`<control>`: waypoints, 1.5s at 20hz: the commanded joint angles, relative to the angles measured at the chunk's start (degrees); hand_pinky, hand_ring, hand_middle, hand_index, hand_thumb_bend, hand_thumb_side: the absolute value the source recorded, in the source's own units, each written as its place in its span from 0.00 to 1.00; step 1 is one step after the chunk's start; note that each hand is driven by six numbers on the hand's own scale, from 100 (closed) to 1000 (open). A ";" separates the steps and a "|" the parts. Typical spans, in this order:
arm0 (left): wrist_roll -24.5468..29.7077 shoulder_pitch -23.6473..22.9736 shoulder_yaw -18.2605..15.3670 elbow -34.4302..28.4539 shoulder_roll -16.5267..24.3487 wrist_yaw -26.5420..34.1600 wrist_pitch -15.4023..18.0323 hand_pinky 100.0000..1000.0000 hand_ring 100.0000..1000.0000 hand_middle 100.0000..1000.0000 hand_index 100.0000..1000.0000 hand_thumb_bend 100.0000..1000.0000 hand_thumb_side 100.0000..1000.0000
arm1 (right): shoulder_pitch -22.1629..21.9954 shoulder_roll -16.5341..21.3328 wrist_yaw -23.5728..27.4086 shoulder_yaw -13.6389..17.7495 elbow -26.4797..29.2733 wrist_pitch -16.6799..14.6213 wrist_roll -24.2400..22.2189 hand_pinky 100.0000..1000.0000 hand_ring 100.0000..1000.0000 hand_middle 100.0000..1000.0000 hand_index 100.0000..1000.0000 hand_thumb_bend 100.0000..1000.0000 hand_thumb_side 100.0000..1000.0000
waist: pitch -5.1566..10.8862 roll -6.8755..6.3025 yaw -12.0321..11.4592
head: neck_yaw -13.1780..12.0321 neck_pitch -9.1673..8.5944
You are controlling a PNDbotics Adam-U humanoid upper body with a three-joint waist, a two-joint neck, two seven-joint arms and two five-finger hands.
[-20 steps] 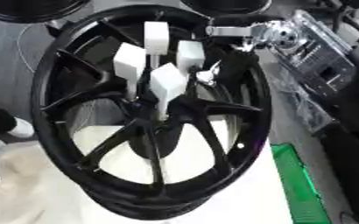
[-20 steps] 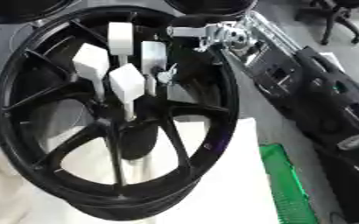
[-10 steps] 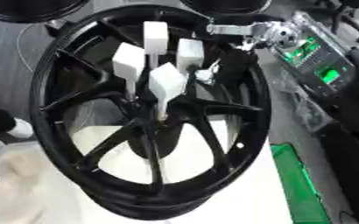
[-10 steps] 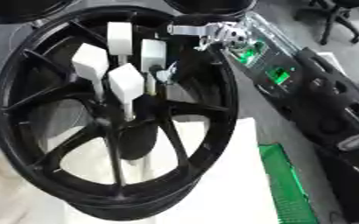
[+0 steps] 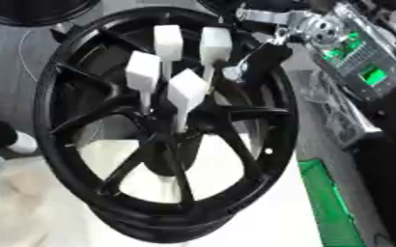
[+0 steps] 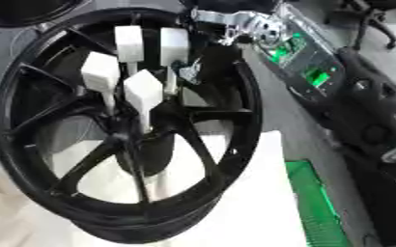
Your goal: Pull the pin out of the wheel hub.
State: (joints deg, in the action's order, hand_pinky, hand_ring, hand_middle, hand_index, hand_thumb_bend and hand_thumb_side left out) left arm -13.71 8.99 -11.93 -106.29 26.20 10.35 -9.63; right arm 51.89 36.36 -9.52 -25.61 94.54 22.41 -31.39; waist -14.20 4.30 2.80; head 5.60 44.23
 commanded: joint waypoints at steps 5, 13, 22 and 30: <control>-0.61 0.04 -1.00 -1.05 1.03 0.07 0.03 0.58 0.71 0.63 0.74 0.00 0.84 | -2.10 9.49 14.02 9.01 10.39 4.69 4.60 0.69 0.52 0.27 0.49 0.00 0.19 | 1.95 -0.48 0.93 | -1.51 -0.11; -1.03 -0.13 -1.40 -1.18 0.90 0.22 0.14 0.58 0.71 0.63 0.74 0.00 0.83 | -15.94 19.45 29.48 23.38 19.74 4.62 18.81 0.68 0.51 0.26 0.49 0.00 0.20 | 2.39 -1.43 3.18 | -5.63 -0.11; -2.15 -0.03 -2.39 -1.53 0.32 0.32 0.46 0.58 0.71 0.63 0.74 0.00 0.83 | -51.63 11.56 21.57 38.33 20.05 -15.72 44.74 0.61 0.48 0.26 0.49 0.00 0.12 | 1.42 -3.66 4.94 | -11.06 -0.11; -2.37 0.52 -2.67 -1.65 -0.24 0.50 0.62 0.59 0.71 0.63 0.74 0.00 0.82 | -63.32 -4.42 2.85 44.90 19.24 -7.00 55.37 0.65 0.55 0.31 0.55 0.00 0.03 | 1.67 -4.89 5.29 | -11.81 -0.12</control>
State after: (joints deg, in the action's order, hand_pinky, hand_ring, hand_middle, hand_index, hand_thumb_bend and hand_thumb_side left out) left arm -15.80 8.84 -13.75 -106.68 25.04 10.79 -9.10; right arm -11.37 32.32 -4.36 17.70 113.24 13.90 22.89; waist -13.39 -0.71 8.08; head -6.02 44.23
